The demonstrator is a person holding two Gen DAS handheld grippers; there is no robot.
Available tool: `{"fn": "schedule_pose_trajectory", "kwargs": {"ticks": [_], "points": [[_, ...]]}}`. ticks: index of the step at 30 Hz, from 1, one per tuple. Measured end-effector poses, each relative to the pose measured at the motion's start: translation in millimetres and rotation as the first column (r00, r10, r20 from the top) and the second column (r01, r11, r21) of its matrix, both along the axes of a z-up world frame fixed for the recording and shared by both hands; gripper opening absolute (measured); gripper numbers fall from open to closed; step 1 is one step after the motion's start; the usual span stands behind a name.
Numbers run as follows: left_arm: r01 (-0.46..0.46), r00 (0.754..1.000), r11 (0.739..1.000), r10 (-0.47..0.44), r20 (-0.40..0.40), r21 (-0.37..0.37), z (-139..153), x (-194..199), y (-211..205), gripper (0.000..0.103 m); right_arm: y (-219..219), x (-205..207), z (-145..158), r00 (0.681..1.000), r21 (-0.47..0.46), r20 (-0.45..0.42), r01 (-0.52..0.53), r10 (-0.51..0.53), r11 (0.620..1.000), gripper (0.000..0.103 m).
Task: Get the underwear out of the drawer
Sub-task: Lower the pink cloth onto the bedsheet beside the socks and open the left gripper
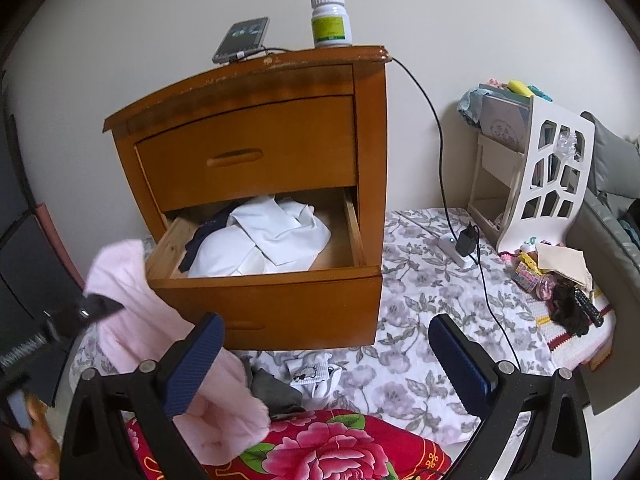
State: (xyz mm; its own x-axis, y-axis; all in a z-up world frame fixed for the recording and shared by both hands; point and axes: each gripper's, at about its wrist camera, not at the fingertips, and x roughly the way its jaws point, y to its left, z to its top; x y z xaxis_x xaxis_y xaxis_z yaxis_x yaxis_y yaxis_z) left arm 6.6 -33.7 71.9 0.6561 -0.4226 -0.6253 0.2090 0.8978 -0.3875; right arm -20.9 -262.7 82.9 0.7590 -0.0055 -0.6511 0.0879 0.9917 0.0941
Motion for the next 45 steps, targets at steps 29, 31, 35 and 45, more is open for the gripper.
{"fn": "schedule_pose_trajectory", "kwargs": {"ticks": [29,31,35,45], "points": [[-0.027,0.945,0.994,0.061,-0.322,0.108,-134,33,-5,0.007,11,15,-27,0.996,-0.013,-0.076,-0.047,0.046,0.999,0.103],[-0.029,0.943,0.993,0.064,-0.328,0.111,-135,32,-4,0.007,12,15,-27,0.996,-0.014,-0.078,-0.050,0.049,0.999,0.103],[-0.026,0.942,0.992,0.065,-0.330,0.122,-130,31,-4,0.008,14,15,-28,0.995,-0.017,-0.080,-0.057,0.055,0.998,0.103],[-0.034,0.951,0.990,0.074,-0.299,0.137,-103,21,-2,0.034,15,16,-28,0.995,-0.019,-0.081,-0.061,0.059,0.998,0.103]]}}
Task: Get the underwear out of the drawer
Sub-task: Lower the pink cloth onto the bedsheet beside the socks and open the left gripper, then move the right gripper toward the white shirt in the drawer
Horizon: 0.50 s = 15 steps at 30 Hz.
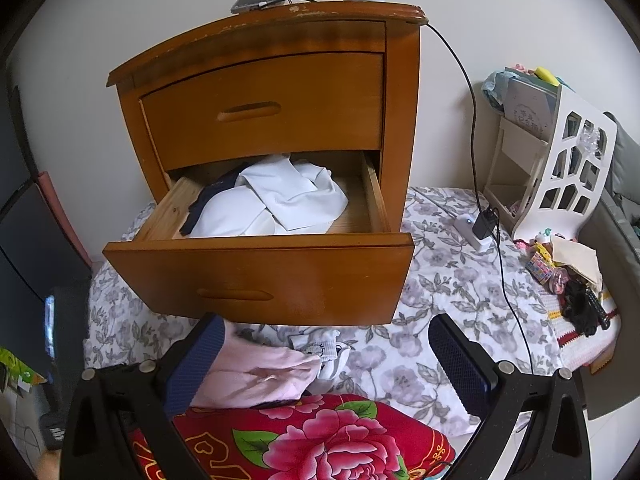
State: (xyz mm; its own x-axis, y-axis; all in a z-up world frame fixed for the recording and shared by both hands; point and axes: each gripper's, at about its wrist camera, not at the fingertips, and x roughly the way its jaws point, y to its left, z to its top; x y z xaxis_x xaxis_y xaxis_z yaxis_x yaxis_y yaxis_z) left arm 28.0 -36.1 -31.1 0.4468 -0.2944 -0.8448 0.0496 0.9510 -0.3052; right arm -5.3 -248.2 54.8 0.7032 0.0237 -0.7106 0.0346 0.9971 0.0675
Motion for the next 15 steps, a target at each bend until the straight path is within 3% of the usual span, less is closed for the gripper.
{"fn": "schedule_pose_trajectory", "kwargs": {"ticks": [4,8,15], "points": [[0.004,0.999,1.000,-0.004,0.047,-0.009,21,-6,4,0.040,1,-1,0,1.000,-0.003,0.002,-0.002,0.002,1.000,0.103],[-0.003,0.992,1.000,0.004,0.127,-0.005,54,-13,9,0.055,0,0,0,1.000,-0.004,0.002,0.000,0.000,1.000,0.103],[-0.029,0.972,1.000,0.025,0.236,0.011,111,-18,21,0.069,0,0,0,1.000,-0.005,0.004,-0.002,0.002,1.000,0.103]]}}
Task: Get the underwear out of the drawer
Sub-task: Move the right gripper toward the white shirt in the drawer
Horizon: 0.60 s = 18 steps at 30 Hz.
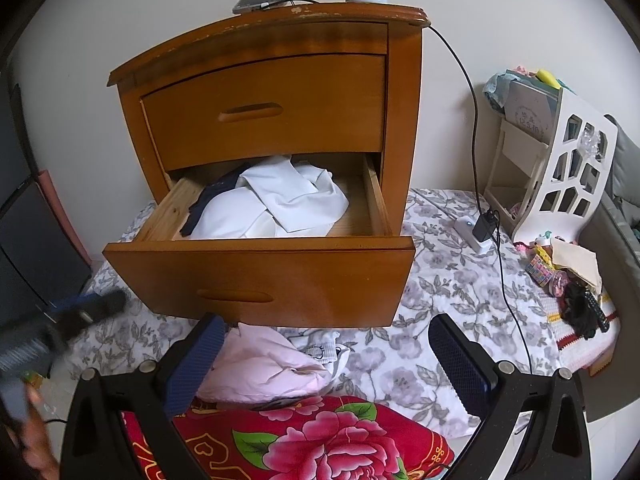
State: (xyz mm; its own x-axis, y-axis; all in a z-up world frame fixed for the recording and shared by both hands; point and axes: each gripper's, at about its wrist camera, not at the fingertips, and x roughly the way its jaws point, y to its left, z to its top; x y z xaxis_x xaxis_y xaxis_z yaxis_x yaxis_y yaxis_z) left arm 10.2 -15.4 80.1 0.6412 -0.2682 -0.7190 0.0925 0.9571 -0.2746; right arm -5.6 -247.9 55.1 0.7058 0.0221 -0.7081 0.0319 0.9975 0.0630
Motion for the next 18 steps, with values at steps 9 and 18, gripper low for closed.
{"fn": "schedule_pose_trajectory", "kwargs": {"ticks": [9,18], "points": [[-0.017,0.996,0.995,0.009,0.085,0.101,45,12,-4,0.081,2,3,10,1.000,-0.002,0.018,-0.014,0.014,1.000,0.103],[-0.104,0.988,0.982,0.083,0.133,0.158,50,27,-5,0.096,11,6,17,0.998,-0.019,0.033,-0.052,0.052,0.998,0.103]]}}
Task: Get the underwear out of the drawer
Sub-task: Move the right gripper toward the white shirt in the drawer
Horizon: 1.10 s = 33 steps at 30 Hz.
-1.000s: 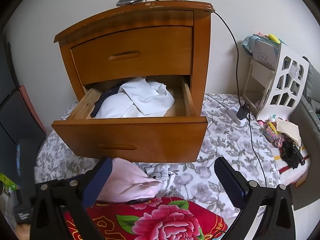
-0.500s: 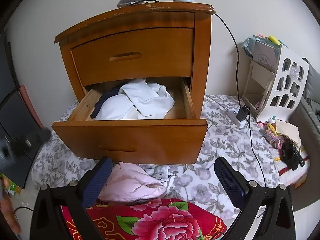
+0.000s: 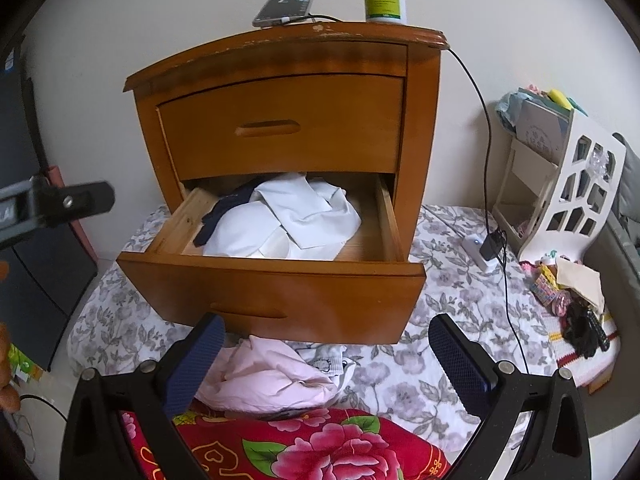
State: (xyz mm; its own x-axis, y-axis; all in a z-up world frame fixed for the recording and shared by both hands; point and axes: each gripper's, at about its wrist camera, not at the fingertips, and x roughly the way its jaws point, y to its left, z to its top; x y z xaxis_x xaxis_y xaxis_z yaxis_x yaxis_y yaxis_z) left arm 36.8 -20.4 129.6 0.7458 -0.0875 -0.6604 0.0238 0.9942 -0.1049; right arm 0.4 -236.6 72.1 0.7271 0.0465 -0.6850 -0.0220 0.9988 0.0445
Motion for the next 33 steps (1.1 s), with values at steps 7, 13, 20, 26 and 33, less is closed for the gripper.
{"fn": "schedule_pose_trajectory", "kwargs": {"ticks": [7,13,20,26,33], "points": [[-0.042,0.999,0.999,0.042,0.023,-0.017,-15,0,7,0.097,2,4,-1,1.000,-0.011,-0.011,-0.023,0.022,1.000,0.103],[-0.082,0.996,0.996,0.083,0.032,-0.025,-29,0,19,0.097,-1,13,-2,0.999,-0.001,-0.034,-0.039,0.039,0.999,0.103],[-0.090,0.995,0.995,0.091,0.042,-0.039,-43,3,30,0.097,1,26,2,0.995,0.000,-0.053,-0.082,0.082,0.997,0.103],[-0.084,0.995,0.995,0.086,0.051,-0.054,-52,5,37,0.097,0,43,18,0.991,0.002,-0.052,-0.120,0.120,0.993,0.103],[-0.086,0.995,0.995,0.088,0.049,-0.047,-61,9,41,0.097,1,66,36,0.982,0.061,-0.054,-0.178,0.182,0.982,0.103]]}}
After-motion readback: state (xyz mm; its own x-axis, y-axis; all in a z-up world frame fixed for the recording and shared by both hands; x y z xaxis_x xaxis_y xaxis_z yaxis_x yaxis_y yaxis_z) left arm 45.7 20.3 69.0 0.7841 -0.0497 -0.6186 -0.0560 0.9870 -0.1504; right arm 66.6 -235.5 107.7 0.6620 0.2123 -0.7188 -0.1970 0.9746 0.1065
